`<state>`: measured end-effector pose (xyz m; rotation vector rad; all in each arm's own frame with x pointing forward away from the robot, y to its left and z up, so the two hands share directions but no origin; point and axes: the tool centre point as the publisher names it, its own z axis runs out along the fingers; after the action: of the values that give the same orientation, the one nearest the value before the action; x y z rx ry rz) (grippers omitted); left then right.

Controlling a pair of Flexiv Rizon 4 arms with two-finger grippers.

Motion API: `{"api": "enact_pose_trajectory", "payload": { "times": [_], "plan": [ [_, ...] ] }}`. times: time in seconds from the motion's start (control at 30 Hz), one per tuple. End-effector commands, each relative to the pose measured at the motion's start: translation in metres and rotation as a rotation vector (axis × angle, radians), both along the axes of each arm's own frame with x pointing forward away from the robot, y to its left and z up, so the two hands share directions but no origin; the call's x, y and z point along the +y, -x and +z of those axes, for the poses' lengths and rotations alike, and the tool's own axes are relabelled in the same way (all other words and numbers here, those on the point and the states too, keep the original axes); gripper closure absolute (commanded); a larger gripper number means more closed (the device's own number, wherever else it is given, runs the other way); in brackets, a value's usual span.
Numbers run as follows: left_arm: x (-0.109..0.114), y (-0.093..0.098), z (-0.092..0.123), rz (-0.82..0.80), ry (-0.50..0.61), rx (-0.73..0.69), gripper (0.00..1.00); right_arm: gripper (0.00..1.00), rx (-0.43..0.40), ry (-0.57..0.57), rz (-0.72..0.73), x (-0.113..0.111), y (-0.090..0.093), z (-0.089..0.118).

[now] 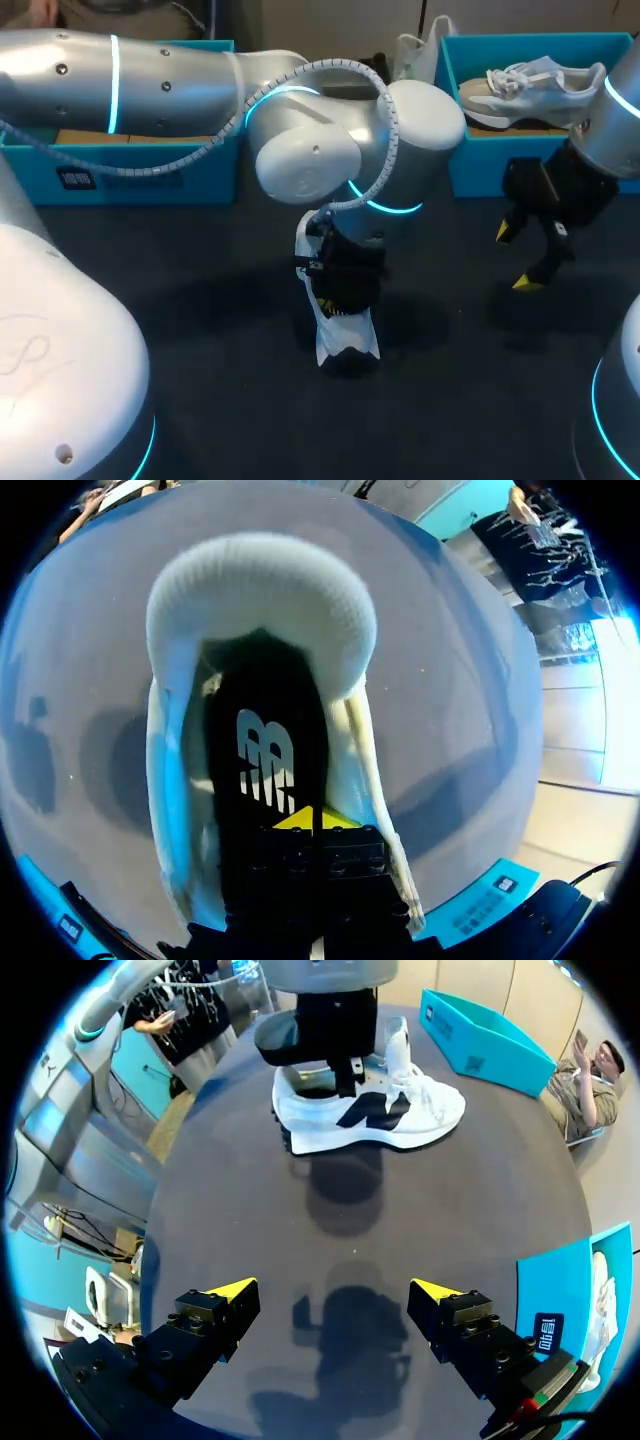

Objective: Take the shoe out of the shoebox, open the shoe tongue, remove and reinsert the insole, then place the shoe into the shoebox

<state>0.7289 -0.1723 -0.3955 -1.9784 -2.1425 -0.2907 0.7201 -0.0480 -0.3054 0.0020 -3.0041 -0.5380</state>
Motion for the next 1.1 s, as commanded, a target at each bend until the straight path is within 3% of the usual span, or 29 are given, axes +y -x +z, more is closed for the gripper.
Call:
{"api": "enact_pose_trajectory", "payload": {
  "times": [0.03,0.4,0.6,0.93,1.1],
  "plan": [
    [0.008,-0.002,-0.014,0.013,0.038,0.012,1.0,0.0,-0.001,0.004,-0.001,0.001,0.0,0.0],
    [0.001,-0.007,-0.023,0.087,0.216,0.068,1.0,0.0,-0.001,0.004,-0.001,0.001,0.0,0.0],
    [-0.006,-0.004,-0.009,0.064,0.242,0.072,1.0,0.0,-0.001,0.004,-0.001,0.001,0.0,0.0],
    [-0.014,0.013,0.018,-0.01,0.185,0.079,1.0,0.0,-0.001,0.004,-0.001,0.001,0.0,0.0],
    [-0.025,0.022,0.021,-0.023,0.256,0.116,1.0,0.0,-0.001,0.004,-0.001,0.001,0.0,0.0]
  ]
}}
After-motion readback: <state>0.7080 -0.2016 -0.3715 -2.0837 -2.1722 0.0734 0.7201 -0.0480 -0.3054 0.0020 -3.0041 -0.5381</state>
